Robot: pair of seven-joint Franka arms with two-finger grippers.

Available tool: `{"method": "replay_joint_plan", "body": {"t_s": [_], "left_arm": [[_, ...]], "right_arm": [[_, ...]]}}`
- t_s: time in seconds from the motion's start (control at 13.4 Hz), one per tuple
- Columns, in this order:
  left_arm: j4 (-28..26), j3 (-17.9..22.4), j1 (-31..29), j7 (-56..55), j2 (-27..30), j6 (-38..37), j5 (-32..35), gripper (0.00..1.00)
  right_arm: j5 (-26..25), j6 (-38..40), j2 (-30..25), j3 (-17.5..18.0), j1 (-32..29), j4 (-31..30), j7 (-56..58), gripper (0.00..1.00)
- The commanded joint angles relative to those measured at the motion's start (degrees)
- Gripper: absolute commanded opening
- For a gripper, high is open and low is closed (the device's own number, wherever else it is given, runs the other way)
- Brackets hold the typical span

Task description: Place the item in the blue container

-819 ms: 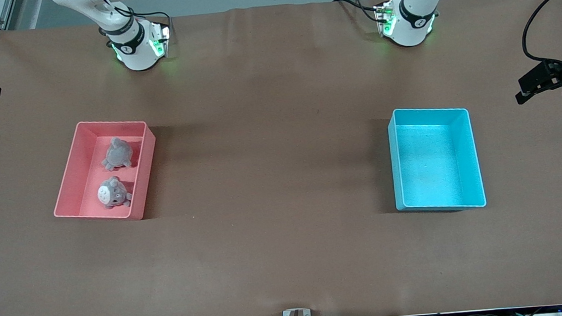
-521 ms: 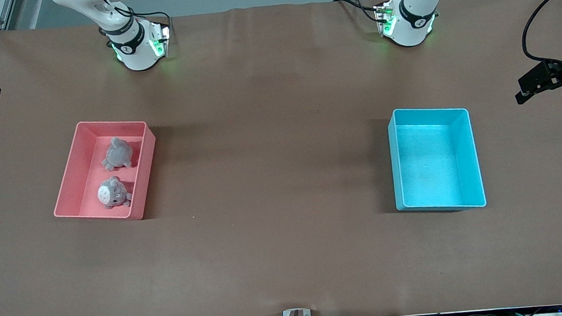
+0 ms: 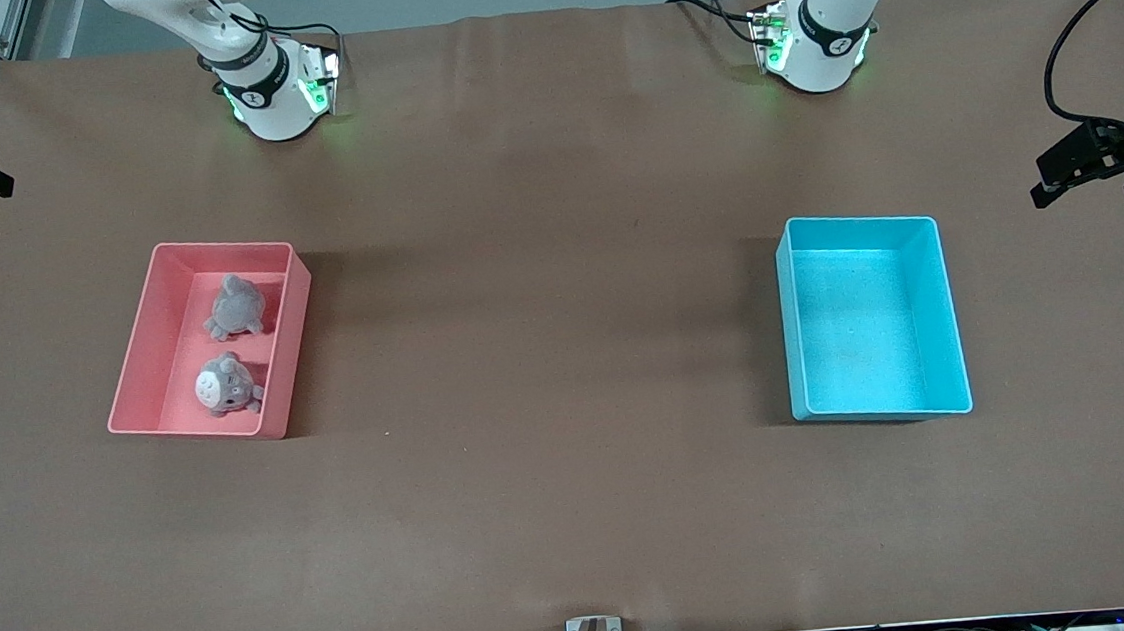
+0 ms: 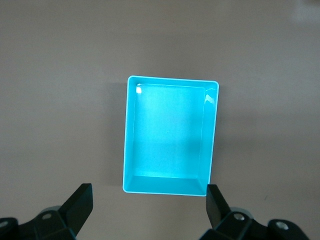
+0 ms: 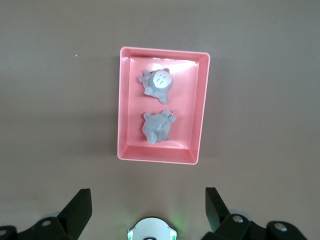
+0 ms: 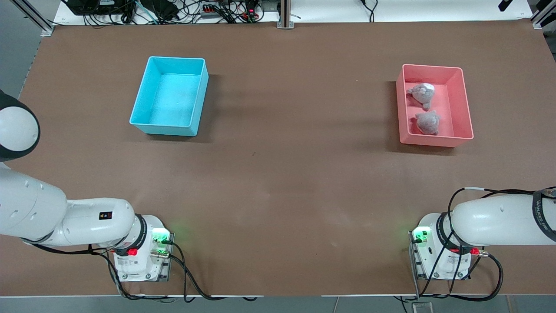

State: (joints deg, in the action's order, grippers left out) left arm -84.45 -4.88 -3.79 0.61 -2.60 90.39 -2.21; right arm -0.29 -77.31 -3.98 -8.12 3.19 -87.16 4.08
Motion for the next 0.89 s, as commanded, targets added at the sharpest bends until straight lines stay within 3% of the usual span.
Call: {"method": "replay_joint_plan", "body": {"t_s": [0.0,0.45,0.67,0.82], "left_arm": [[0.60,0.14,0.01,0.36,-0.12,-0.91,-0.43,1.00],[0.60,0.14,-0.07,0.71,-0.12,-0.91,-0.43,1.00],[0.60,0.14,0.01,0.71,-0.12,-0.91,-0.43,1.00],[0.60,0.14,0.01,0.71,-0.12,-0.91,-0.34,1.00]], "right_arm": [[0.29,-0.91,3.63,-0.23,-0.20,0.32,0.58,1.00],[-0.06,-12.15,9.24,-0.41,-1.95,0.23,0.84,1.00],[0.29,-13.74,15.65,-0.32,-4.23,0.41,0.84,1.00],[0.29,-13.57,16.90,-0.41,-4.25,-0.46,0.41,1.00]]}}
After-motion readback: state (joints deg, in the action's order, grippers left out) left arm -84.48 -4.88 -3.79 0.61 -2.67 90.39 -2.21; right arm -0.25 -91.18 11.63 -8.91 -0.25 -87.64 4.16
